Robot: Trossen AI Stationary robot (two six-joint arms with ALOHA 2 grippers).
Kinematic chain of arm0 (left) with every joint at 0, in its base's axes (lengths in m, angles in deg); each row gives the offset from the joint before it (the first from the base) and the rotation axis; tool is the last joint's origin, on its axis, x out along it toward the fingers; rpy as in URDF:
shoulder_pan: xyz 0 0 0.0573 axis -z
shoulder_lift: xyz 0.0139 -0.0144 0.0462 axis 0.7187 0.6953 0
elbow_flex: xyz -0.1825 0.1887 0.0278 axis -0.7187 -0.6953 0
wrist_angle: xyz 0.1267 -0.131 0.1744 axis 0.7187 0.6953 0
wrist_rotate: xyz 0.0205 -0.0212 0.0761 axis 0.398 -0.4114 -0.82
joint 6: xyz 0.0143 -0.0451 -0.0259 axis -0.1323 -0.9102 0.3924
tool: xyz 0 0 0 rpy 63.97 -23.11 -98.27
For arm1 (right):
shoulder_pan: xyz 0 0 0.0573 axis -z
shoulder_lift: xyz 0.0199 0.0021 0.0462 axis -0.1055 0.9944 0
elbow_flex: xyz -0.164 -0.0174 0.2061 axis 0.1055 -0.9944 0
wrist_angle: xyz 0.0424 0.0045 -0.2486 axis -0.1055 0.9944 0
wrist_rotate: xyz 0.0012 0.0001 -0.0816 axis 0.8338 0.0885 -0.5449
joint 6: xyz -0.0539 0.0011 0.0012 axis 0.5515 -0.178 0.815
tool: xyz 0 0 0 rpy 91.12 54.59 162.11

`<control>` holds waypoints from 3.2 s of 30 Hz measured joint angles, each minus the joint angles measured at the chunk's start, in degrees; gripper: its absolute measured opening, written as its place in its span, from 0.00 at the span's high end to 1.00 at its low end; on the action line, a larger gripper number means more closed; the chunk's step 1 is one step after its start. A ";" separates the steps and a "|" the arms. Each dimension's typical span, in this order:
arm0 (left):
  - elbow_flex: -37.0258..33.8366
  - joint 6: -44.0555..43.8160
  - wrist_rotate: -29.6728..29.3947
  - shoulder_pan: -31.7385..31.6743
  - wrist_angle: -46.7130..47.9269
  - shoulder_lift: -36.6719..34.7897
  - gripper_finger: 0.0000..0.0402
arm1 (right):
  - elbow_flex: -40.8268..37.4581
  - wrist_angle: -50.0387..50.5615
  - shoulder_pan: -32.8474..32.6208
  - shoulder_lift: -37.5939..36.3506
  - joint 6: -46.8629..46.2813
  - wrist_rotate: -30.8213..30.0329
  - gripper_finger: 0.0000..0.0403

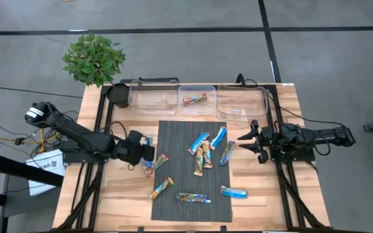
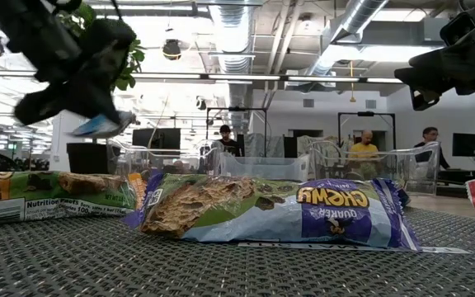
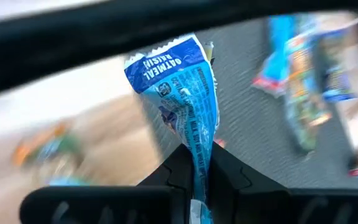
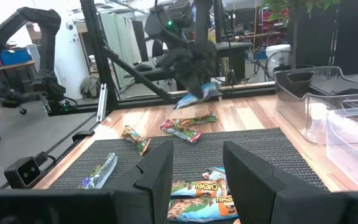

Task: Pick and place Granola Bars by type
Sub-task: Put the left blue granola bar into the right transparent bin

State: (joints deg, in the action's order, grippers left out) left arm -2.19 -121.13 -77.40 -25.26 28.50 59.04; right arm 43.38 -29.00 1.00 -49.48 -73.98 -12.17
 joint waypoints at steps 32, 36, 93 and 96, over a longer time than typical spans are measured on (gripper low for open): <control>0.02 33.29 -25.96 -7.29 -23.62 -1.26 0.93 | 0.00 0.01 0.02 0.00 -0.01 0.00 0.67; 0.02 38.35 -23.34 -11.10 -27.39 -1.26 0.93 | 0.00 0.01 0.01 0.02 0.00 0.00 0.67; 44.57 70.19 3.47 -33.30 -38.38 38.60 0.96 | 0.00 0.01 0.01 0.01 0.01 -0.03 0.67; 48.89 70.20 6.82 -34.02 -38.58 42.25 0.96 | 0.00 0.00 0.02 0.00 -0.01 -0.04 0.67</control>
State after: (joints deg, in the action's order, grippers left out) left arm 46.70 -50.93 -70.58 -59.29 -10.07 101.29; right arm 43.38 -29.00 1.02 -49.47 -74.00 -12.22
